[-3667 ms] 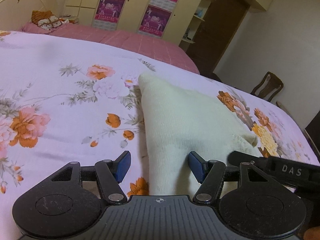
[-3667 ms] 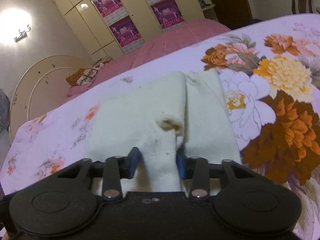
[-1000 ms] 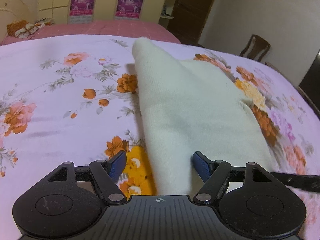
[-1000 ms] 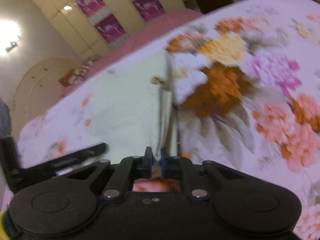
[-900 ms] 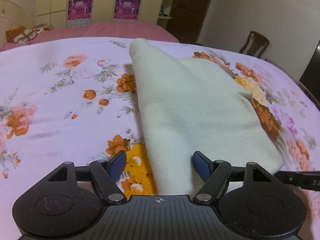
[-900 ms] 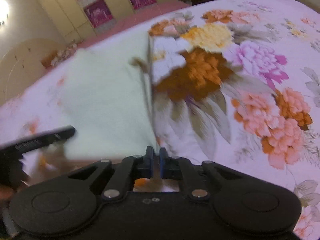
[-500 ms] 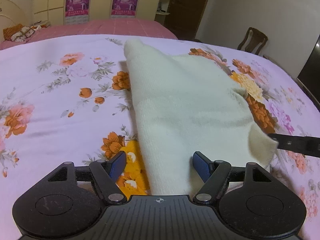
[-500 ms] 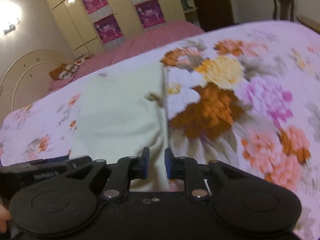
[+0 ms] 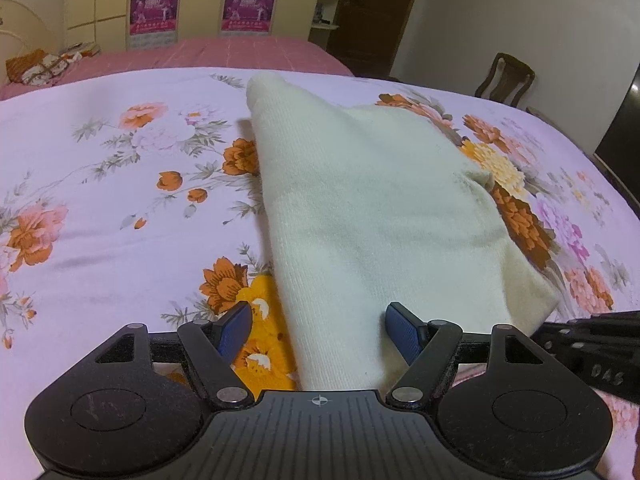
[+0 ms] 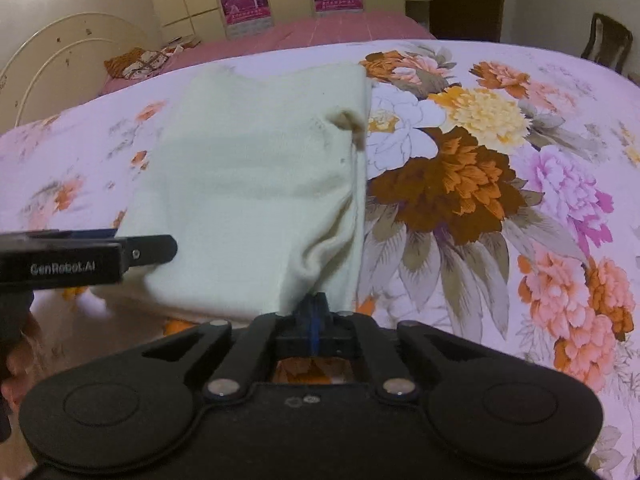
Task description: Fold small clothes
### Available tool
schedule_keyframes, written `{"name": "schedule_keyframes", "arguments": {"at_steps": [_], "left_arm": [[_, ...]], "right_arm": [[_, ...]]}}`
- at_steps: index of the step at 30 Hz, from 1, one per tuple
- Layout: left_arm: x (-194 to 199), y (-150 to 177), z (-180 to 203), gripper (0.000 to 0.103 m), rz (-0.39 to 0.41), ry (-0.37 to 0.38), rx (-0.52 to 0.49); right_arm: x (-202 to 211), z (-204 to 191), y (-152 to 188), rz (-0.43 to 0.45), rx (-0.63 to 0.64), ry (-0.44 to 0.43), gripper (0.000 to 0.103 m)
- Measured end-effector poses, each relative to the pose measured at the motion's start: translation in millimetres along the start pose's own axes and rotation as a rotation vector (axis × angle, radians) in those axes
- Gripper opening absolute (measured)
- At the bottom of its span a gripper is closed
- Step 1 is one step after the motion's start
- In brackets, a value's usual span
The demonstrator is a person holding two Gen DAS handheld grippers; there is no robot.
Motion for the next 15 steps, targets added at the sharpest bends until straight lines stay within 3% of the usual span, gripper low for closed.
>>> {"name": "schedule_keyframes", "arguments": {"at_steps": [3,5,9,15], "left_arm": [[4.6,-1.7,-1.2,0.073,0.002,0.020,0.017],[10.5,-4.9,-2.4,0.073,0.010,0.031,0.023],[22.4,-22.0,-11.1,0.073,0.051,0.048,0.067],[21.0,-52.2,-30.4,0.073,0.084,0.024,0.131]], "right_arm": [[10.2,4.9,-2.9,0.056,-0.058,-0.051,0.006],[17.1,10.4,-8.4,0.080,-0.093,-0.066,0.024],[30.3,18.7,-25.1,0.124,-0.116,-0.072,0.027],[38.2,28.4,-52.5,0.182,-0.140,-0.069,0.050]]}}
Point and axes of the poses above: each gripper's, at about its wrist camera, not at the fingertips, and x roughly against the way its jaws point, z to its right, y to its underside, the point moved 5 cm from there along -x, roughly the way its jaws point, and after that the axes turned 8 degrees about -z, right-handed, at the moved point
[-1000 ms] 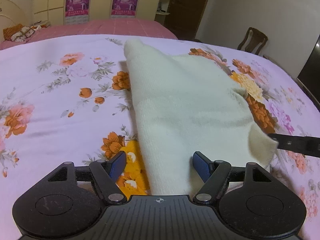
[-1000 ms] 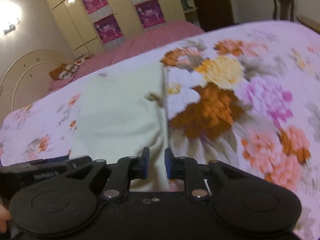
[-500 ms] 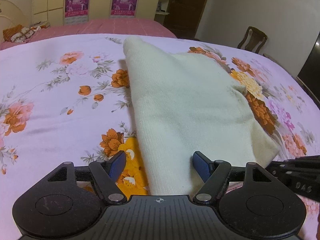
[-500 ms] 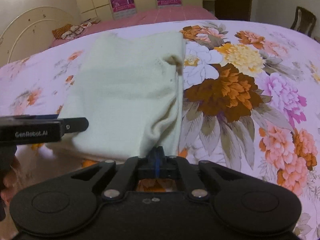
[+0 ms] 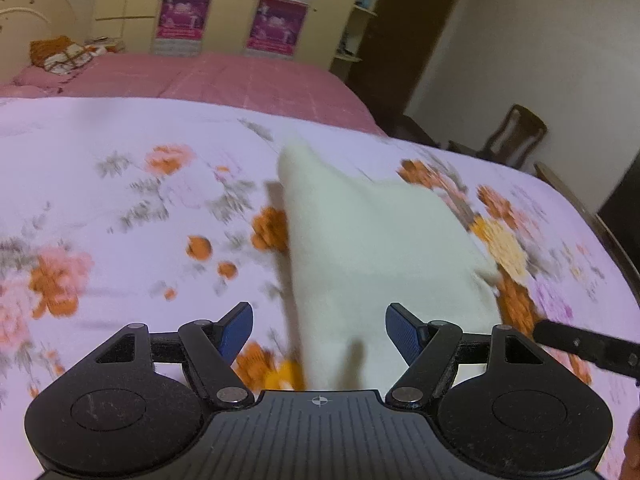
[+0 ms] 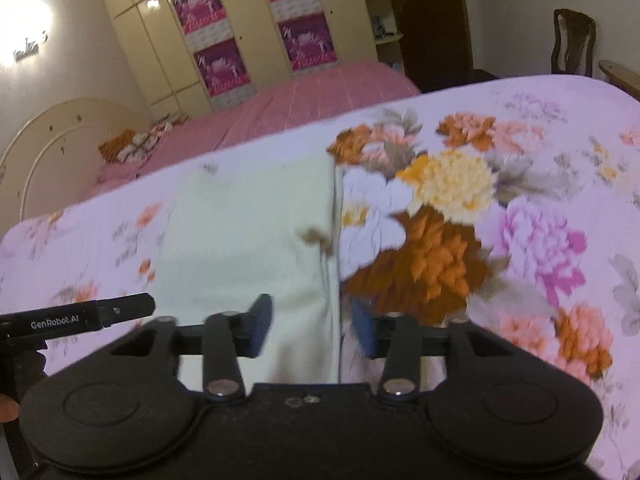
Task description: Fold small clothes
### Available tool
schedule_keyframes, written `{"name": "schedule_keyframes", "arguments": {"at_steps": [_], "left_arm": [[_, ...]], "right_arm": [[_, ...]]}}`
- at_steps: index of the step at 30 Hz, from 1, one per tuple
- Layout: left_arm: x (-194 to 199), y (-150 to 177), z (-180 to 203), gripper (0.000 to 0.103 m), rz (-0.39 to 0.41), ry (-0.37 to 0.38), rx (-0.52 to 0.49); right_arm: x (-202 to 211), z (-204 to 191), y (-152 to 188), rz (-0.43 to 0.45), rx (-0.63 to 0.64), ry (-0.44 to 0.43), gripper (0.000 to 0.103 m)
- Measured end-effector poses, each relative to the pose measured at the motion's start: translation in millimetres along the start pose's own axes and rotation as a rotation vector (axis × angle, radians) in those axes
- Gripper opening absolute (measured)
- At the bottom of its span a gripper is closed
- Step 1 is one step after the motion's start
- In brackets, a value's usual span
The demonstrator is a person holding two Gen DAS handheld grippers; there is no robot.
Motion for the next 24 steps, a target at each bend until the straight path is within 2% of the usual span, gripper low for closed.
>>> {"name": "schedule_keyframes", "arguments": {"at_steps": [3,5,7,9,11,12,14,16,19,24], "left_arm": [[-7.0,-9.8,-7.8,0.073,0.001,-0.014,0.019],[-12.1,-13.2,-11.4,0.073,-0.001,-0.023,0.027],[-16.6,-14.0,-15.0,0.073,-0.004,-0.030,0.027],[-21.3,-14.7,-17.3,0.073,-0.005,-0.036,0.030],[-26.2,-16.2,-17.5,0.073,-0.013,-0.035,0.036],[-28.0,-17.0,-16.9,0.073,-0.014,-0.034,0.036],[-29.1,-19.7,-14.7,0.073,-0.006,-0.034,0.027],[-28.7,-22.6,-11.7,0.073,0.000,-0.034,0.018],[-28.4,-28.6,-8.2,0.073,0.012,-0.028,0.014],[-33.7,-32.9,-1.9,0.073,0.011,-0.019,0.002]], "right_arm": [[-9.9,-1.4,-1.4,-0.034,0.000,-0.016,0.048],[-15.9,-3.2,7.0,-0.064,0.013,-0.011,0.036],[-22.0,-5.1,19.1,-0.100,0.028,-0.002,0.035],[-25.2,-6.9,28.5,-0.121,0.036,-0.003,0.028],[-28.5,-11.8,36.4,-0.142,0.065,-0.002,0.013],[-31.1,-14.3,39.2,-0.158,0.085,0.006,0.010],[-34.4,-14.3,41.7,-0.161,0.097,0.030,0.009],[-33.9,-11.8,41.8,-0.170,0.081,0.022,0.008],[-26.3,-14.1,50.8,-0.204,0.126,0.014,0.005],[-23.8,-2.0,55.3,-0.198,0.114,0.055,0.004]]}}
Point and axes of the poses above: each gripper's, at about its wrist camera, not at the fingertips, and x roughly against the way its jaws point, z to its right, y to its underside, the point moved 5 cm from there along -x, roughly the way its jaws point, and after that the axes turned 8 degrees about -z, right-handed, at the moved point
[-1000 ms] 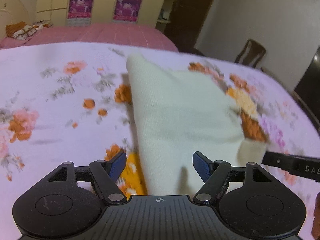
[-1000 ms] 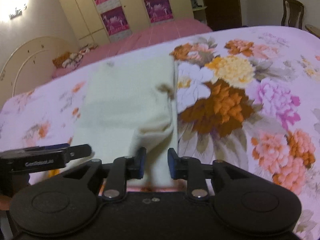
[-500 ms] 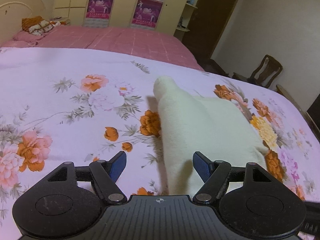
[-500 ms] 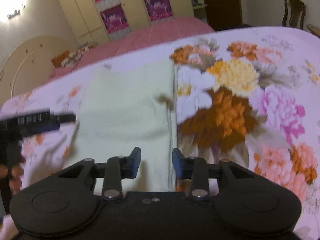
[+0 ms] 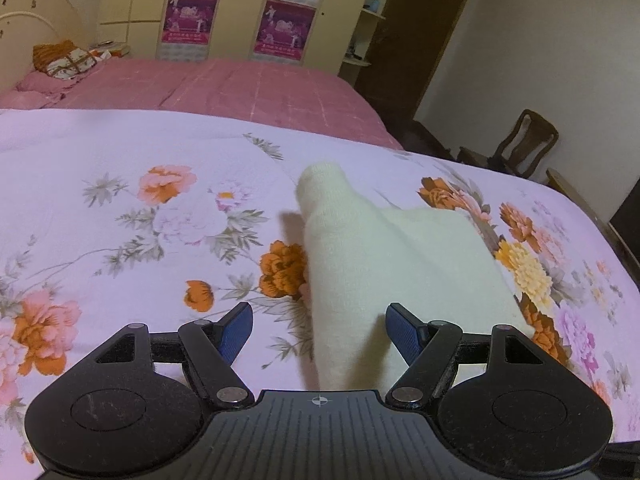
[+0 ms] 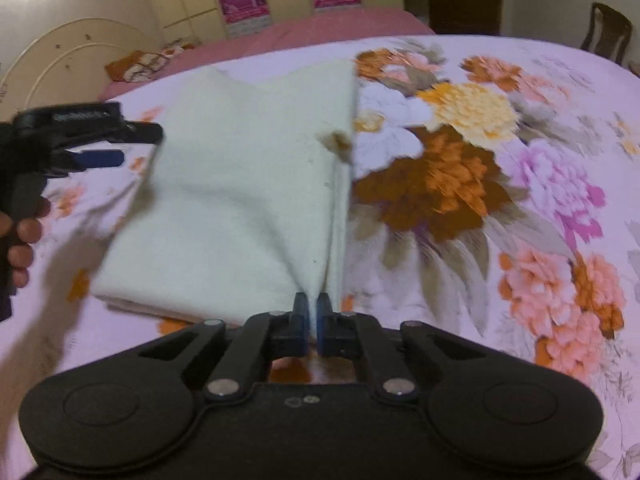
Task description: Fold small clothes
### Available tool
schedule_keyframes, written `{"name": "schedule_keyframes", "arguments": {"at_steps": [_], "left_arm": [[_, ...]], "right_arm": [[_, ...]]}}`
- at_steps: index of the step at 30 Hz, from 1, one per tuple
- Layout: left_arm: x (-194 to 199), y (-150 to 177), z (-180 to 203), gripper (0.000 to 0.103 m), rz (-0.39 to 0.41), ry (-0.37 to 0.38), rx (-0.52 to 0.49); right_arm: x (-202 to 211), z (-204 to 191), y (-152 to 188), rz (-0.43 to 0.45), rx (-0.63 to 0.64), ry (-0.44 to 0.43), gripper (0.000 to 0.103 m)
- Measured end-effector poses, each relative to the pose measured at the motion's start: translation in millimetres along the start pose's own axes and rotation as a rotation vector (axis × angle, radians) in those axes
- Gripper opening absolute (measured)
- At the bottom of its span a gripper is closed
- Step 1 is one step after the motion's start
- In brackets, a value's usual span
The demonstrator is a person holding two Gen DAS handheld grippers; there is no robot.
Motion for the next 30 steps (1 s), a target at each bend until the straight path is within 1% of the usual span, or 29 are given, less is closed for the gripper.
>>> {"name": "schedule_keyframes", "arguments": {"at_steps": [3,4,6,8,9,11,13,17,21,22,23,24,25,26,28,30], "left_arm": [[-2.3,-1.8,5.2,0.073,0.000,0.003,-0.023],[-2.9,-3.3,6.6,0.073,0.003,0.002,-0.030],[-5.9,-8.1,7.6,0.073,0.009,-0.005,-0.034],[-10.1,-13.8,6.9,0.073,0.011,-0.008,-0.020],[-12.6,-16.5,6.8,0.073,0.010,-0.006,-0.014],[-18.6,-20.9,6.7,0.073,0.007,-0.005,-0.006],[-26.6,-24.2,5.9,0.073,0.002,-0.005,0.005],[-39.0,-30.0,1.9,0.073,-0.001,0.002,0.042],[-49.4,-37.4,-0.7,0.073,0.004,0.002,0.051],[-51.3,-39.2,-1.2,0.073,0.006,0.001,0.054],[-53.7,-41.0,-2.2,0.073,0.007,0.000,0.059],[-55.7,-42.2,-3.0,0.073,0.005,0.001,0.065],[-58.3,-43.3,-4.1,0.073,0.003,0.006,0.075],[-61.0,-44.1,-4.9,0.073,-0.004,0.016,0.088],[-64.4,-45.0,-4.2,0.073,-0.014,0.042,0.108],[-66.9,-45.3,1.4,0.073,-0.011,0.046,0.095]], "right_arm": [[5.8,3.8,-5.1,0.036,-0.043,0.004,0.006],[8.3,5.2,-7.6,0.035,-0.058,-0.018,0.013],[14.5,6.3,-17.0,0.062,-0.074,-0.046,0.020],[19.5,7.3,-33.2,0.100,-0.095,-0.067,0.032],[20.4,7.7,-43.5,0.120,-0.108,-0.081,0.036],[16.8,9.1,-64.7,0.152,-0.133,-0.102,0.049],[7.2,11.4,-85.3,0.172,-0.153,-0.109,0.052],[-23.8,19.2,-124.2,0.176,-0.199,-0.106,0.052],[-52.1,27.0,-149.9,0.166,-0.235,-0.112,0.051],[-60.0,27.7,-153.7,0.153,-0.232,-0.108,0.045],[-68.3,27.8,-157.1,0.137,-0.227,-0.111,0.036],[-71.1,26.4,-157.3,0.135,-0.222,-0.120,0.032],[-71.2,24.4,-156.9,0.145,-0.206,-0.121,0.017],[-68.9,21.2,-155.7,0.160,-0.175,-0.106,0.014],[-63.6,21.0,-151.2,0.193,-0.155,-0.083,0.008],[-69.9,34.6,-146.2,0.195,-0.196,-0.055,0.007]]}}
Point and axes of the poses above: each gripper's, at about its wrist camera, not at the fingertips, and x roughly against the way its jaws point, z to its right, y to its underside, the point moved 5 cm from there along -x, roughly the way its jaws point, and after that the axes turned 8 degrees about -z, right-handed, at the moved point
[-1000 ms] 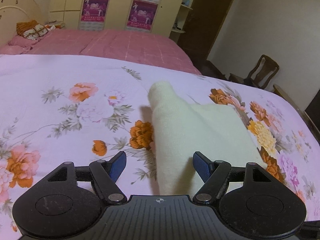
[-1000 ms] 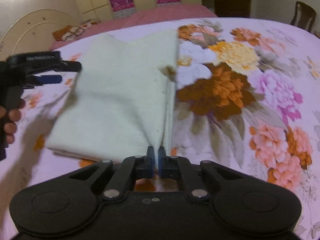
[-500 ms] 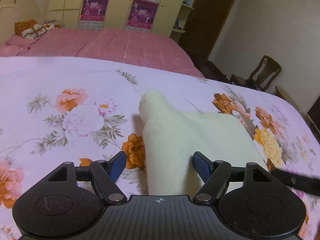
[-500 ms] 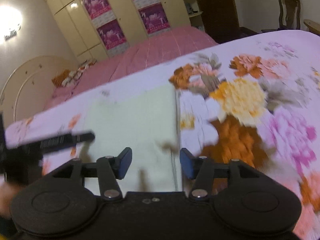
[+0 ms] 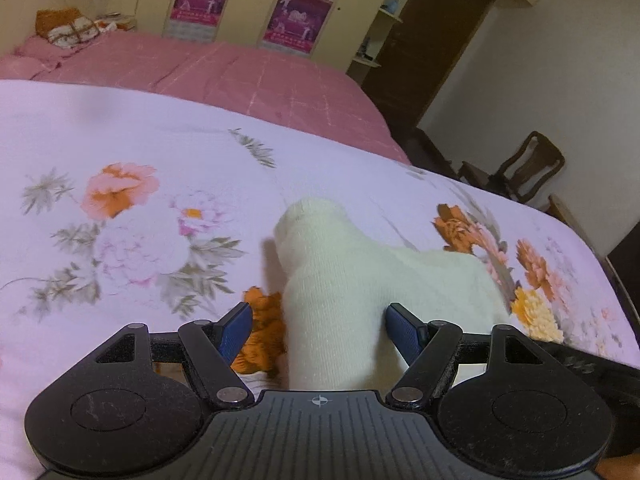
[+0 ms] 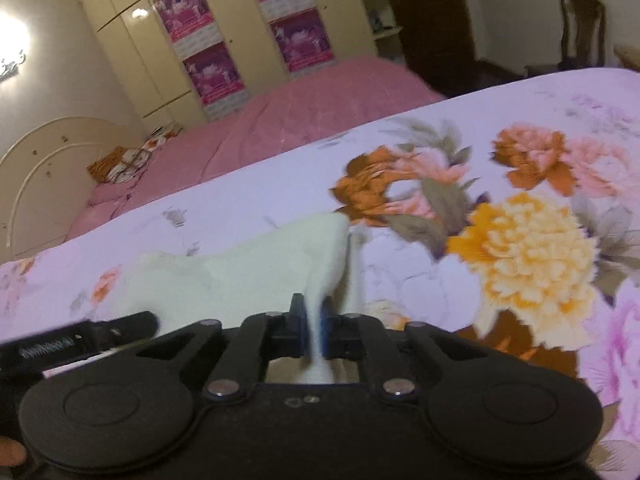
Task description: Fold small clothes
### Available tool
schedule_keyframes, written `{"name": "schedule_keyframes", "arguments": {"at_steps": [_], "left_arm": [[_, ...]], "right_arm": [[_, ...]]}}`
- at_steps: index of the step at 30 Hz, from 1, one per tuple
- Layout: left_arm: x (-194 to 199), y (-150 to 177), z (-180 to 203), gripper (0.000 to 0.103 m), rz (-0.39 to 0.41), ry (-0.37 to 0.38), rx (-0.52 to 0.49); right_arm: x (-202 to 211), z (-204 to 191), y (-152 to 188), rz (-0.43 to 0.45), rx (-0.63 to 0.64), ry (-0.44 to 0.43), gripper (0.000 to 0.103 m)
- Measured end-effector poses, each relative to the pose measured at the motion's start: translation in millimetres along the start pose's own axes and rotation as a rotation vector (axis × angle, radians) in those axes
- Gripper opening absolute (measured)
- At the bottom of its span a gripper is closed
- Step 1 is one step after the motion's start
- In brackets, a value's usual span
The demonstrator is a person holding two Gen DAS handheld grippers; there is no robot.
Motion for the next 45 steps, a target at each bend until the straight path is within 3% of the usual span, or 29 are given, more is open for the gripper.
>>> {"name": "schedule_keyframes", "arguments": {"at_steps": [2,6,9,10,13,16,19,21,27,30,39,45], "left_arm": [[-7.1,0.9,1.6,0.073,0.001,-0.027,-0.014],[-9.6,-1.7,-5.9,0.075,-0.013,-0.009,0.056],[-2.1,-7.4,-1.8,0.075,0.033,-0.041,0.023],[-4.4,-10.2,-2.1,0.075,0.034,-0.049,0.026],[-14.6,-15.6,-7.4,0.075,0.016,-0.049,0.074],[-25.0,-14.3,-3.9,0.075,0.005,-0.071,0.047],[-29.1,-12.5,-0.9,0.077,0.011,-0.083,0.013],[-28.9,-12.4,-2.5,0.077,0.012,-0.077,0.000],[-20.7,-9.9,-2.6,0.077,0.004,-0.088,0.025],[-6.6,-2.4,2.7,0.077,0.017,-0.111,0.000],[33.5,34.2,16.4,0.077,0.042,-0.102,-0.073],[39.8,56.3,20.3,0.077,0.017,-0.100,-0.102]], "right_arm": [[-7.0,5.4,1.0,-0.013,-0.014,-0.007,0.007],[-5.5,3.4,1.1,-0.010,0.021,0.024,0.008],[0.0,7.6,-2.5,-0.018,0.008,0.026,0.014],[6.5,5.6,-6.0,0.010,0.010,0.027,0.021],[14.3,-10.5,-18.9,0.078,0.074,0.033,0.021],[4.5,-32.2,-26.9,0.085,0.150,0.019,0.021],[-14.5,-43.7,-24.9,0.046,0.212,0.035,0.020],[-29.6,-39.2,-18.3,0.014,0.251,0.111,0.018],[-31.1,-14.7,-18.3,0.020,0.189,0.166,0.018],[-20.6,-4.6,-16.9,0.002,0.113,0.128,0.023],[47.8,-37.1,23.1,0.074,0.182,0.014,0.024],[43.4,-46.8,53.5,0.028,0.254,0.057,0.026]]}}
Point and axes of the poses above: each gripper's, at about its wrist camera, not at the fingertips, and x roughly against the way its jaws point, z to its right, y to its underside, the point moved 5 cm from there along -x, roughly the way its jaws point, and after that the axes turned 8 degrees about -z, right-handed, at the moved point
